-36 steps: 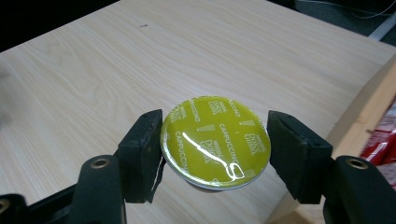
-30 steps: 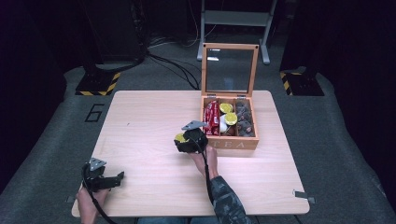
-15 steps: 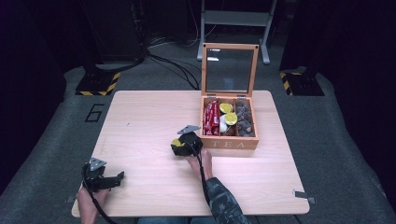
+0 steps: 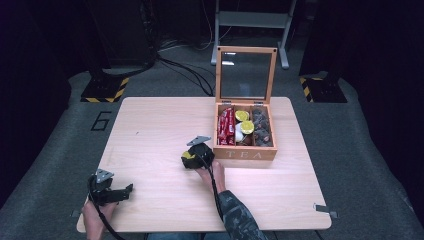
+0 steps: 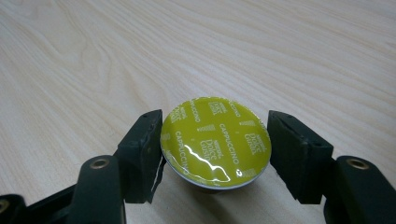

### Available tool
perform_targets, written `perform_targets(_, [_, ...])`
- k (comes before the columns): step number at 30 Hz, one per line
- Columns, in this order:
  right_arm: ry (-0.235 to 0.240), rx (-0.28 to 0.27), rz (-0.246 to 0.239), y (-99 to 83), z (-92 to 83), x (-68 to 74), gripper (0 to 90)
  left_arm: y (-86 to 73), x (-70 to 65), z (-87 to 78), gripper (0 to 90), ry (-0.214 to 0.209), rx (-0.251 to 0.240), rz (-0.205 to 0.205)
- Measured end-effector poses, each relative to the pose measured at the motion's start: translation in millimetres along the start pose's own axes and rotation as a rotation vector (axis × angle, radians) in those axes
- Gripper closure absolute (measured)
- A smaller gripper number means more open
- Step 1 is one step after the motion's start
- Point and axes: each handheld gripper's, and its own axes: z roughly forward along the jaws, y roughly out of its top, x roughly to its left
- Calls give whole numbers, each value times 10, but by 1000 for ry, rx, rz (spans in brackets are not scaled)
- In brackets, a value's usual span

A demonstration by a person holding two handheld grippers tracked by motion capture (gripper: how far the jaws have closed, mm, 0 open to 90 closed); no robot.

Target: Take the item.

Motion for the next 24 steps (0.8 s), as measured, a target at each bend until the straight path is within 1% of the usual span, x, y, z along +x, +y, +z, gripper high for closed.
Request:
perform_targets(1, [-1, -5, 2, -2, 2, 2, 370, 0, 0, 0, 36, 0, 0, 0])
perform_targets(3, [0, 0, -1, -4, -6, -2, 368, 0, 0, 0, 36, 0, 0, 0])
perform_targets(5, [2, 7, 7, -9, -14, 4, 362, 0, 0, 0, 36, 0, 0, 0])
perform_targets(6, [1, 9, 1, -10, -13, 3, 355, -1, 0, 2, 36, 0, -3, -1])
perform_targets(8, [5, 17, 12, -15, -13, 11, 306, -2, 0, 4, 36, -1, -5, -1])
perform_targets(9, [4, 11, 1, -17, -8, 6, 277, -1, 0, 3, 36, 0, -5, -1])
perform_targets(11, [1, 17, 3, -19, -18, 19, 225, -1, 1, 1, 36, 1, -3, 0])
perform_targets(12, [-1, 12, -5, -19, -25, 20, 201, -1, 0, 4, 36, 0, -6, -2])
perform_targets(13, [5, 12, -6, -18, -39, 26, 178, -1, 1, 2, 36, -1, -3, -1])
perform_targets(14, [9, 17, -10, -14, -59, 36, 151, -1, 1, 4, 36, 0, -6, -2])
perform_targets(15, [14, 8, -14, -8, -85, 46, 144, -1, 1, 4, 36, -1, -6, -2])
perform_targets(16, [21, 18, -12, 2, -122, 60, 139, -1, 1, 6, 36, -2, -6, -3])
perform_targets(17, [24, 6, -31, 11, -144, 60, 132, -1, 1, 6, 36, -3, -6, -2])
perform_targets(18, [26, 5, -40, 18, -166, 65, 129, 0, 1, 6, 36, -3, -6, -2])
perform_targets(20, [34, 0, -58, 39, -266, 93, 109, -1, 0, 5, 36, -2, -5, -1])
perform_targets(21, [34, 0, -58, 39, -266, 93, 109, -1, 0, 5, 36, -2, -6, -1])
perform_targets(24, [47, -9, -71, 50, -363, 107, 101, -1, 0, 5, 36, -2, -5, -1])
